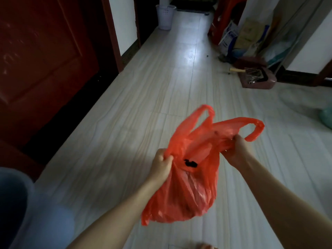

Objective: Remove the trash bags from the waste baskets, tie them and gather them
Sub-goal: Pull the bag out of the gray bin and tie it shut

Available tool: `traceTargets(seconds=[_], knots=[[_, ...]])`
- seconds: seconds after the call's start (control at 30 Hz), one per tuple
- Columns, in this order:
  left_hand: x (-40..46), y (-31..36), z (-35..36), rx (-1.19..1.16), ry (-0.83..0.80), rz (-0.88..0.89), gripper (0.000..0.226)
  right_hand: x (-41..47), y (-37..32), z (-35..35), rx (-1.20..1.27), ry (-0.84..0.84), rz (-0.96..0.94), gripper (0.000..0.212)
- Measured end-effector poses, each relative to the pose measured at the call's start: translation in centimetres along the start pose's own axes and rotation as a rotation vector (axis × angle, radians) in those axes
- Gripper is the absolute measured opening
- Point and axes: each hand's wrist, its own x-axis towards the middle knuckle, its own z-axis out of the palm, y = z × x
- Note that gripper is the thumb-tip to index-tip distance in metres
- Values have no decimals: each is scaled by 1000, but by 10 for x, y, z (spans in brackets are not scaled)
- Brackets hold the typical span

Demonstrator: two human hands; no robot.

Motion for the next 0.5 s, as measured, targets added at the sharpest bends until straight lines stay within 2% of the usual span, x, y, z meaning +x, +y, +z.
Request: traceTargets(seconds=[0.07, 0.13, 0.2, 0.27, 0.3, 0.37, 0.4, 0.43, 0.5], knots=[[13, 4, -10, -458, 8, -285, 33, 2, 4, -2, -144, 26, -101, 24], [24, 7, -20, -780, 34, -429, 37, 2, 9, -3, -249, -99, -183, 44], [31, 7, -26, -805, 147, -482, 32, -3, 18, -1, -498, -393, -206, 58], [34, 6, -29, -758, 210, -497, 31, -15, 27, 4, -771, -650, -194, 44], [36, 4, -29, -757, 203, -510, 30, -19, 32, 7, -907, -749, -194, 47], [41, 3, -29, -812, 175, -541, 27, -24, 47, 13, -1145, -876, -265, 87], [44, 2, -29, -861, 183, -553, 25, -27, 56, 17, -1225, -911, -343, 100], [47, 2, -29, -915, 196, -559, 25, -33, 62, 19, -1250, -951, -441, 98], [53, 1, -32, -1025, 213, -566, 24, -44, 71, 21, -1238, -1010, -560, 80]])
